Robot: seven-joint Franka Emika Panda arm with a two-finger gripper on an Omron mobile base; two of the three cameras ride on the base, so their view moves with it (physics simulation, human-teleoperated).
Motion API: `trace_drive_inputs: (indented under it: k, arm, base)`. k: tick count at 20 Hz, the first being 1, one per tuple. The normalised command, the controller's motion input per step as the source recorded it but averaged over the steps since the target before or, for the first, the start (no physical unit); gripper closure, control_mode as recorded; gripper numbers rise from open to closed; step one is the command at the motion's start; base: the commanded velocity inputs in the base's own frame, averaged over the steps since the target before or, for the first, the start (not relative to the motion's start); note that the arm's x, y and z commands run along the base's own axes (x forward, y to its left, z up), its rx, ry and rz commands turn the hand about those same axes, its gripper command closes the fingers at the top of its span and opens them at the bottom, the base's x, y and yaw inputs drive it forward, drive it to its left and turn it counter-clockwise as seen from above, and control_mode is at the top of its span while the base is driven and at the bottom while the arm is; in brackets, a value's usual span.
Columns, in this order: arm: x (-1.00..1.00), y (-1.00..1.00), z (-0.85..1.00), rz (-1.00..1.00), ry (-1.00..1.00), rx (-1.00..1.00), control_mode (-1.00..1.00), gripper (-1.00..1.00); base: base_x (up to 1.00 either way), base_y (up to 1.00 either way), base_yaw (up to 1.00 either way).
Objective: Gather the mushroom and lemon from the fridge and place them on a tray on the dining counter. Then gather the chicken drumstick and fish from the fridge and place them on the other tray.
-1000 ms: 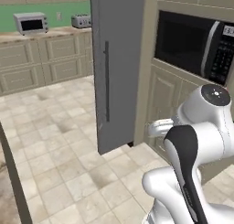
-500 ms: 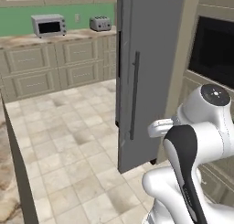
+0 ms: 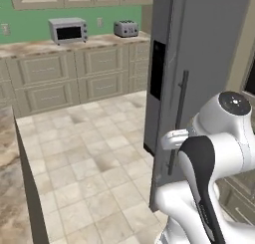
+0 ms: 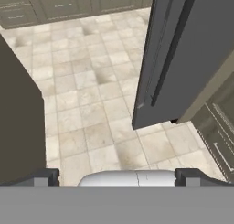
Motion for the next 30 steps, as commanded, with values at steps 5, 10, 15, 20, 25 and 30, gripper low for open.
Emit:
trace_drive_inputs:
  k: [5,10,15,20,25,30]
  arm:
    - [0.00,0.00,0.00,0.00,0.00,0.00,1.00,-1.00]
    - [0.00,0.00,0.00,0.00,0.00,0.00,1.00,-1.00]
    - [0.00,0.00,0.00,0.00,0.00,0.00,1.00,-1.00]
    - [0.00,0.00,0.00,0.00,0.00,0.00,1.00,-1.00]
    - [0.00,0.00,0.00,0.00,0.00,0.00,1.00,-1.00]
    - [0.00,0.00,0.00,0.00,0.00,0.00,1.00,-1.00]
  base:
    - [0.42,0.55,0.01]
    - [0.34,0.62,0.00]
    - [0.38,0.54,-0.03]
    - [0.57,0.32,-0.12]
    - [0.69,0.21,-0.14]
    - [0.65,0.24,-0.19]
